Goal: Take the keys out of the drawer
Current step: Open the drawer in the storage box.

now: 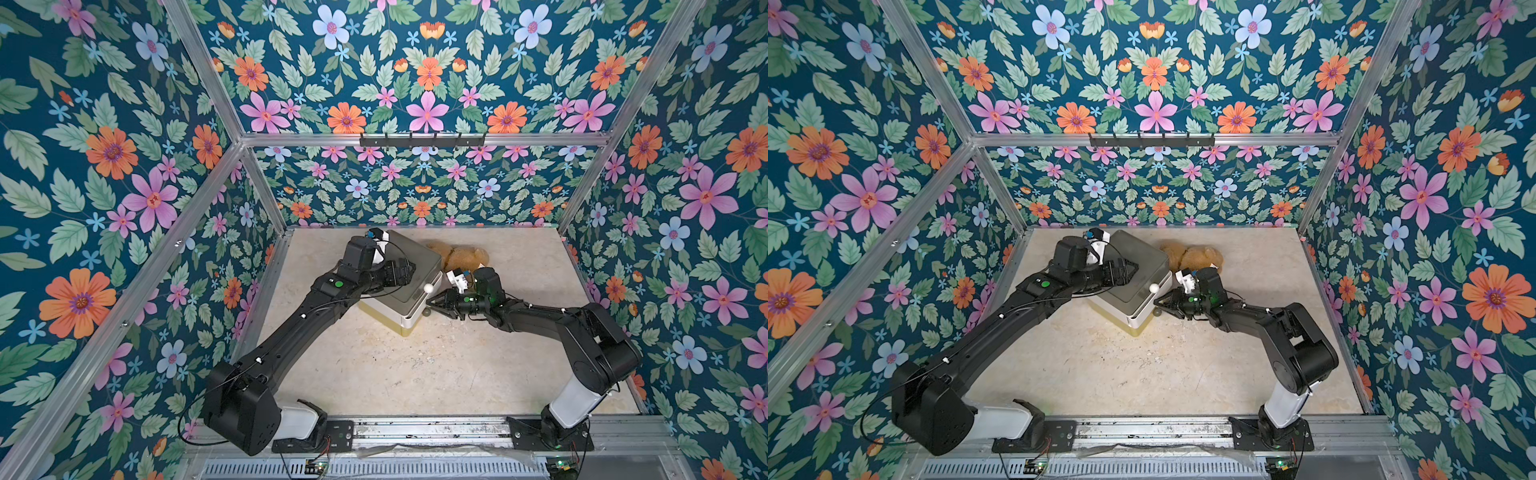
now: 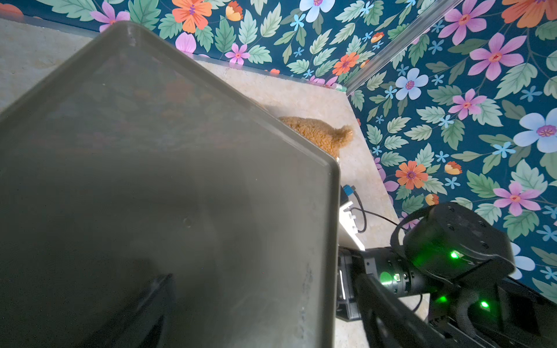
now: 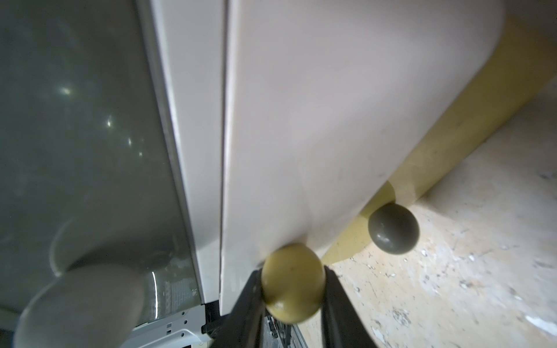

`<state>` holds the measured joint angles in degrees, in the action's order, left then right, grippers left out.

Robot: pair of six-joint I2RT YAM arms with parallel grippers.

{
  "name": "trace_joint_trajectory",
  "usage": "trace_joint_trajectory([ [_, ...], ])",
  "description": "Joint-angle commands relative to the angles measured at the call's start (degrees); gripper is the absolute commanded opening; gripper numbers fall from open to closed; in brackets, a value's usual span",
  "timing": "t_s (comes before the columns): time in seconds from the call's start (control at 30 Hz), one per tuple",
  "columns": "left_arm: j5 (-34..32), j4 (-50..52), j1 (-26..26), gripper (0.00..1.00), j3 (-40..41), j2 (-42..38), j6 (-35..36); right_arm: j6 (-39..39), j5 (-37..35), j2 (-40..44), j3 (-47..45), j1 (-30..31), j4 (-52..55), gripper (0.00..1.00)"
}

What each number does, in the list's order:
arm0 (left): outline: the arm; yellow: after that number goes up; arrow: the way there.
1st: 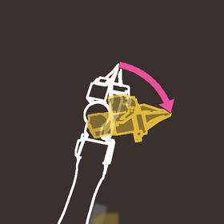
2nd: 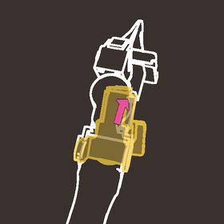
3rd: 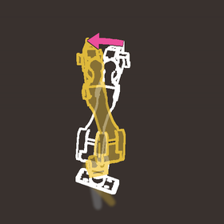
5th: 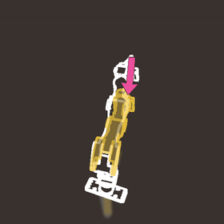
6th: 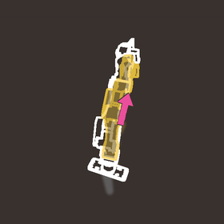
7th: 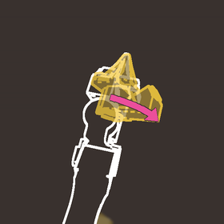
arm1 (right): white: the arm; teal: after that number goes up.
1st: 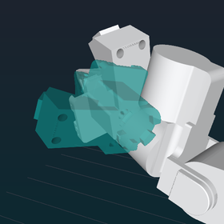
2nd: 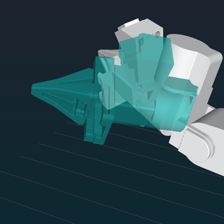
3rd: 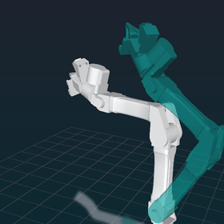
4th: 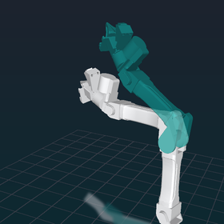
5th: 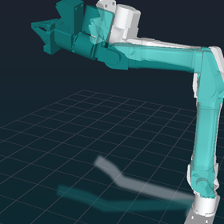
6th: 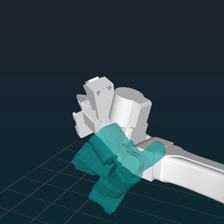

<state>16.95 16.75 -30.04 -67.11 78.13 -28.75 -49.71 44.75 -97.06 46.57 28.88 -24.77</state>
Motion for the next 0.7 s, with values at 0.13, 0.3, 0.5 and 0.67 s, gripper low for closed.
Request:
trace_joint_trajectory([
  [0.13,-0.4,6.6,0.0,0.99,0.3,-0.2,-0.7,3.5,-1.7,5.2,-1.0,-0.3,2.9,0.19],
  [0.3,-1.6,6.8,0.1,0.99,1.4,-2.0,-0.4,5.2,-3.6,8.0,-3.1,-0.5,5.9,0.18],
  [0.5,-1.7,6.1,0.1,0.99,3.2,-2.9,-0.6,5.2,-4.6,11.0,-6.5,-1.6,7.2,0.18],
  [0.67,-1.6,5.8,0.1,0.99,3.3,-2.6,-0.6,6.2,-5.4,14.3,-8.8,-3.0,9.9,0.18],
])
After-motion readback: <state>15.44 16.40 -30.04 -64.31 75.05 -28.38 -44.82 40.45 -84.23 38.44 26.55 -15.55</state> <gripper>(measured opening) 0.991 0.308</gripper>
